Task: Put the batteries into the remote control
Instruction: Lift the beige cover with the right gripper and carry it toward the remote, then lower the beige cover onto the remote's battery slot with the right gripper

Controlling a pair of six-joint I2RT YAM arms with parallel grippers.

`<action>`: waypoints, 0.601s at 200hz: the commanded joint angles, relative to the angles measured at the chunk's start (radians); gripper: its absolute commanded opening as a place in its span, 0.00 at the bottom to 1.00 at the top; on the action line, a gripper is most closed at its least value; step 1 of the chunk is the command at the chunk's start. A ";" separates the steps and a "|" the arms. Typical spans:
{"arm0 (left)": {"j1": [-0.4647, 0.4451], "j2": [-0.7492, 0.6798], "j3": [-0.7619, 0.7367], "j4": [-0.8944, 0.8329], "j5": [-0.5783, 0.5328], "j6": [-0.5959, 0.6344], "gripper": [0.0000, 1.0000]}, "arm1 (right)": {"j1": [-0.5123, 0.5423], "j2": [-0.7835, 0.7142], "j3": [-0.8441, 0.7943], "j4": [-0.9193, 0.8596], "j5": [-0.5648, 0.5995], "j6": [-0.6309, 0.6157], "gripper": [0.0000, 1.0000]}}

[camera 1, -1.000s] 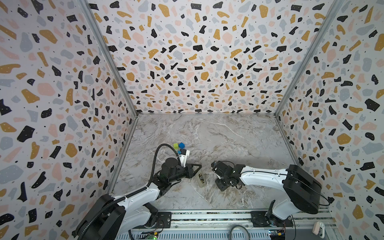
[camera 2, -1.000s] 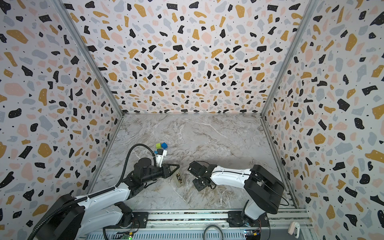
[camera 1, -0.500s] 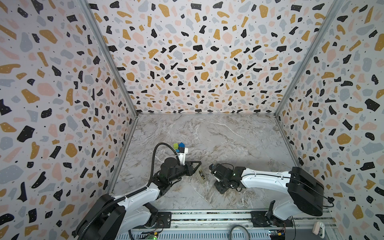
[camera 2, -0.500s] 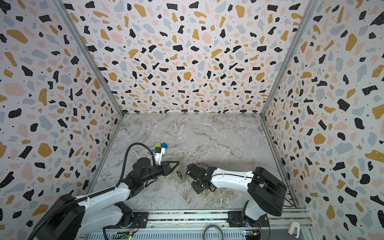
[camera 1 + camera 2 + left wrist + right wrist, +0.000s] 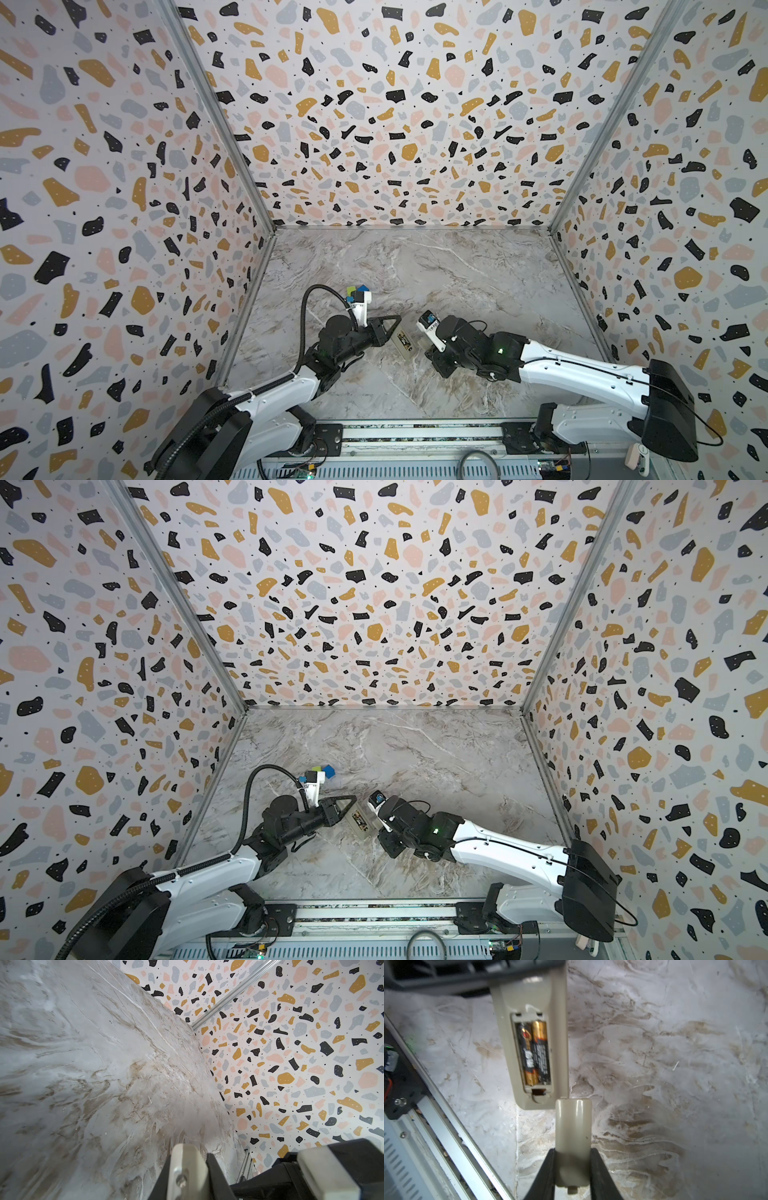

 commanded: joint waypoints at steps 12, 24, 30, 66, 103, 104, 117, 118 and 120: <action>-0.006 0.012 -0.011 0.095 -0.013 -0.025 0.00 | 0.005 0.080 0.120 -0.007 -0.008 -0.041 0.01; -0.006 0.013 -0.011 0.096 -0.014 -0.025 0.00 | 0.005 0.106 0.143 -0.001 -0.019 -0.044 0.00; -0.006 0.013 -0.012 0.095 -0.012 -0.024 0.00 | 0.006 0.115 0.152 0.001 -0.021 -0.045 0.00; -0.007 0.013 -0.018 0.097 -0.011 -0.023 0.00 | 0.005 0.157 0.190 -0.010 -0.028 -0.048 0.00; -0.006 0.017 -0.019 0.103 -0.010 -0.025 0.00 | 0.005 0.184 0.206 -0.007 -0.030 -0.051 0.00; -0.006 0.018 -0.019 0.104 -0.009 -0.025 0.00 | 0.005 0.185 0.207 -0.008 -0.030 -0.051 0.00; -0.006 0.019 -0.019 0.106 -0.008 -0.024 0.00 | 0.005 0.193 0.213 -0.012 -0.029 -0.054 0.00; -0.006 0.019 -0.019 0.106 -0.007 -0.025 0.00 | 0.006 0.194 0.214 -0.013 -0.029 -0.055 0.00; -0.007 0.019 -0.019 0.106 -0.007 -0.025 0.00 | 0.005 0.196 0.215 -0.013 -0.027 -0.055 0.00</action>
